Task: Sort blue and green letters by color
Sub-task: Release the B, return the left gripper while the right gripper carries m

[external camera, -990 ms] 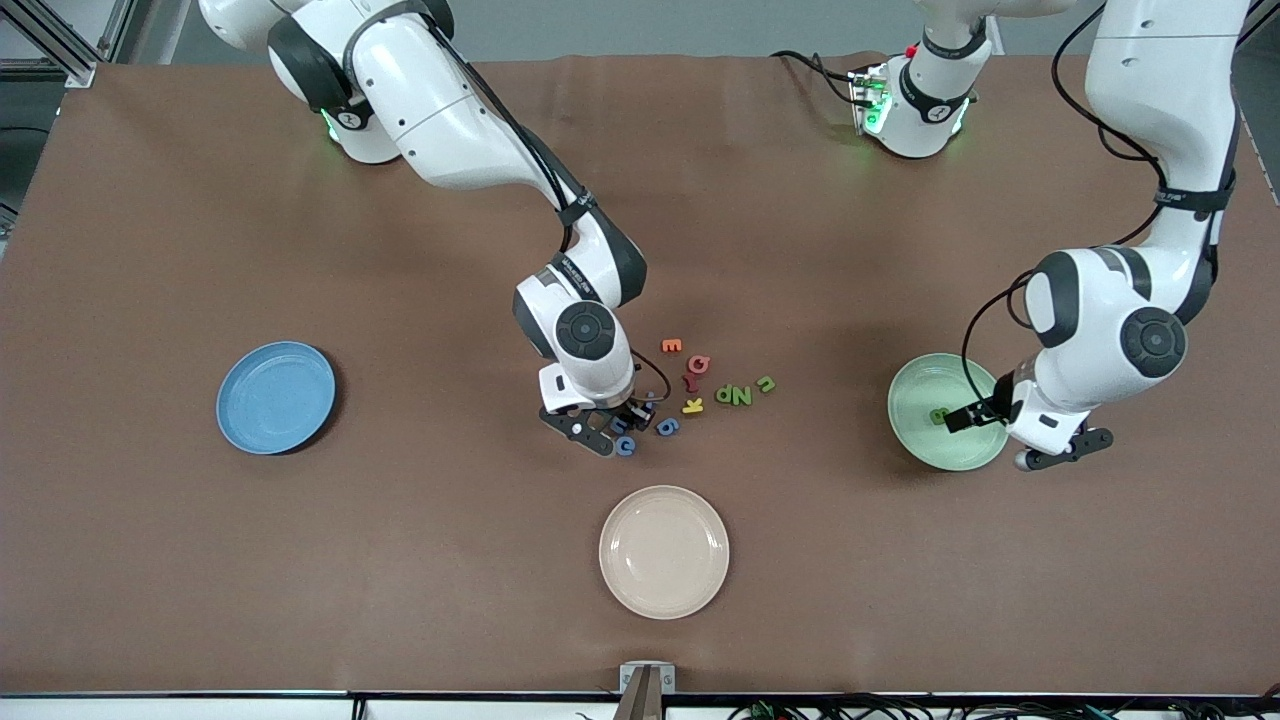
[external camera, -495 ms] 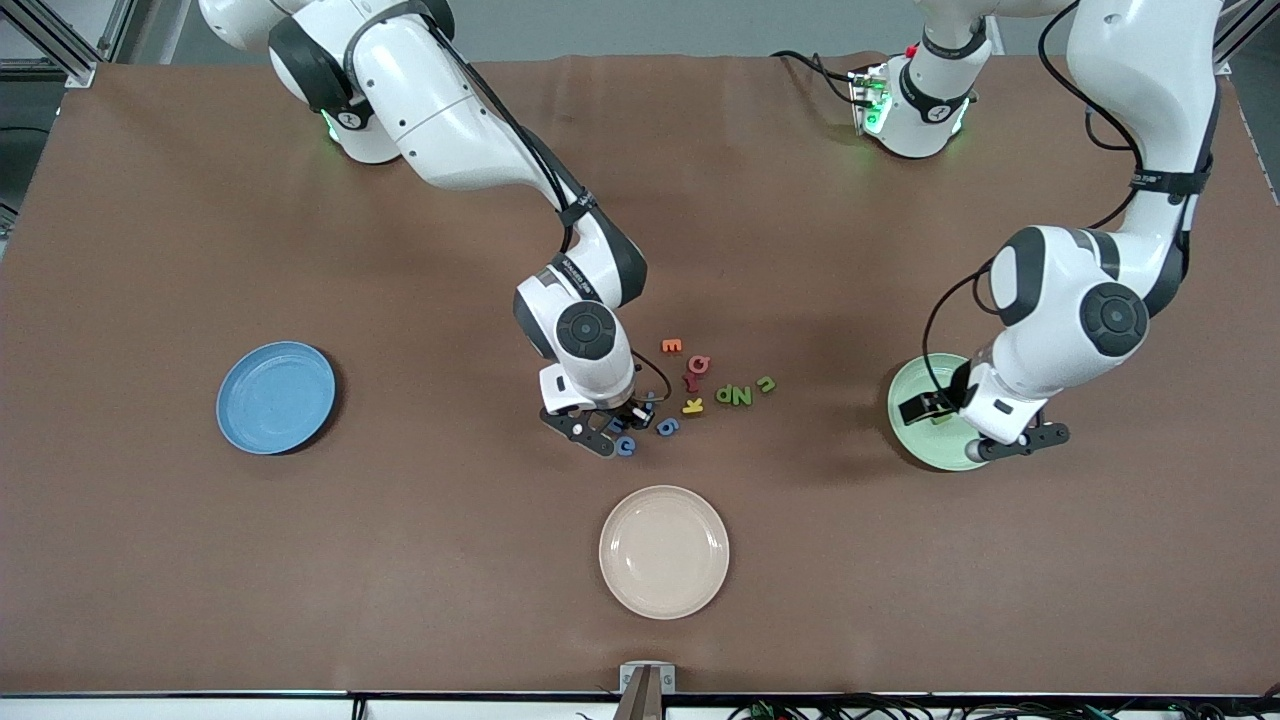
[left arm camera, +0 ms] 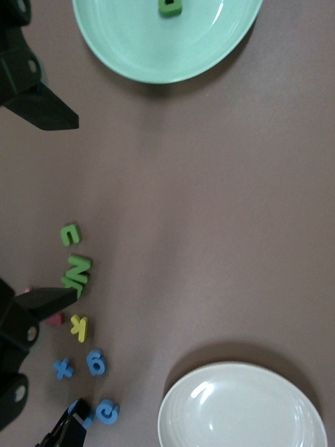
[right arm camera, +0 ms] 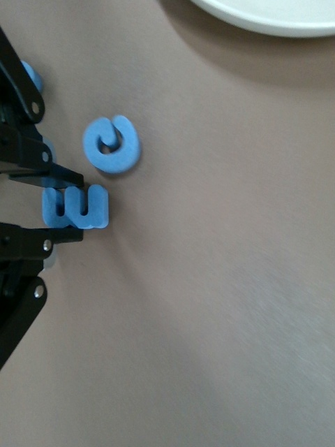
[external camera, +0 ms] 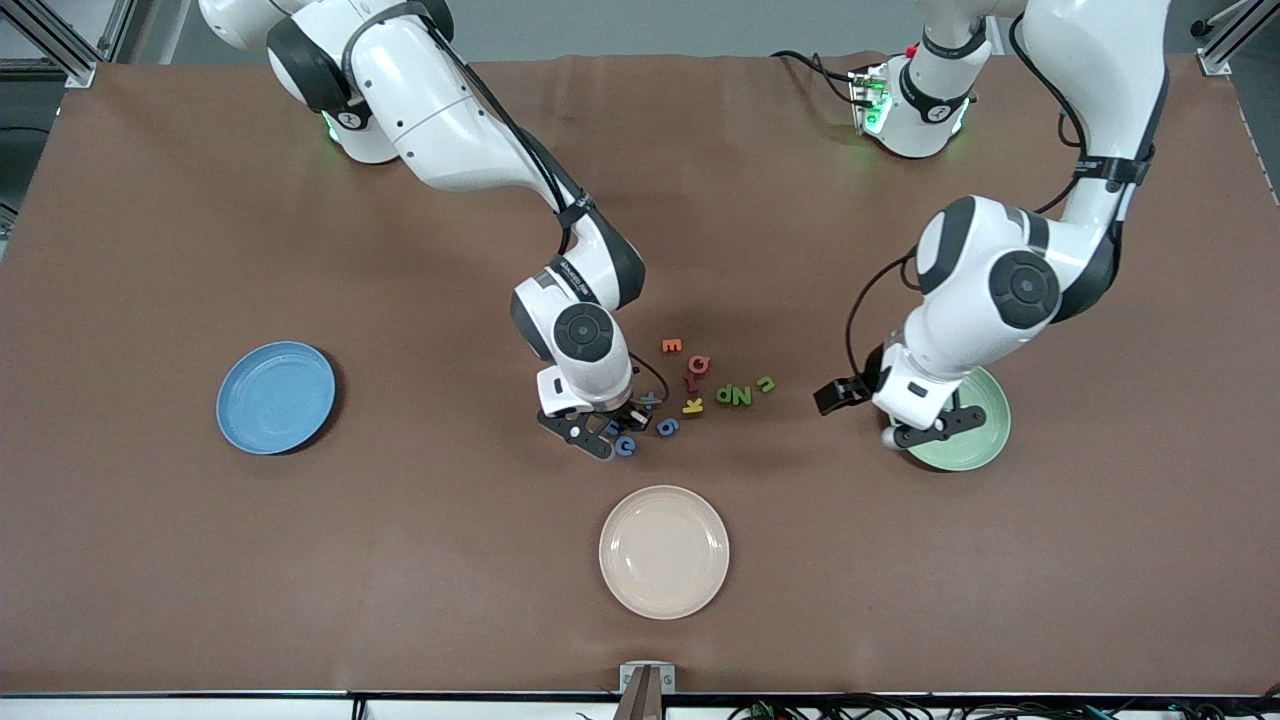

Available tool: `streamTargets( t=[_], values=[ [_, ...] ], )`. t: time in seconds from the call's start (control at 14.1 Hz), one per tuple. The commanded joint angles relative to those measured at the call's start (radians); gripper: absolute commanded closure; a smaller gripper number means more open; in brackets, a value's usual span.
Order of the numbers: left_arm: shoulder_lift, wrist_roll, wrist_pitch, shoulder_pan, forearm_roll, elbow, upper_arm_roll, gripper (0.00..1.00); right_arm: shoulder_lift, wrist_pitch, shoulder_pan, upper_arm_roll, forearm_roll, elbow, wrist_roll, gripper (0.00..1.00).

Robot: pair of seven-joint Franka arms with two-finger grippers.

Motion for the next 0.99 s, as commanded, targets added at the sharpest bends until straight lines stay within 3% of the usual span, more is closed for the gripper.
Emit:
streamTargets(
  t=[0.0, 0.21, 0.57, 0.92],
  values=[
    [0.047, -0.045, -0.019, -0.016, 0.078, 0.053, -0.004, 0.01, -0.063, -0.137, -0.062, 0.01, -0.011, 0.002, -0.131, 1.0],
    [0.06, -0.082, -0.019, -0.083, 0.079, 0.02, -0.004, 0.01, -0.173, -0.24, -0.131, 0.01, -0.011, -0.054, -0.247, 1.0],
    [0.124, -0.119, -0.01, -0.169, 0.081, 0.0, -0.001, 0.01, -0.486, -0.118, -0.278, 0.01, -0.01, -0.474, -0.609, 1.0],
    [0.152, -0.131, 0.028, -0.18, 0.133, -0.059, -0.002, 0.02, -0.661, 0.033, -0.428, 0.01, -0.01, -0.783, -0.933, 1.0]
  ],
)
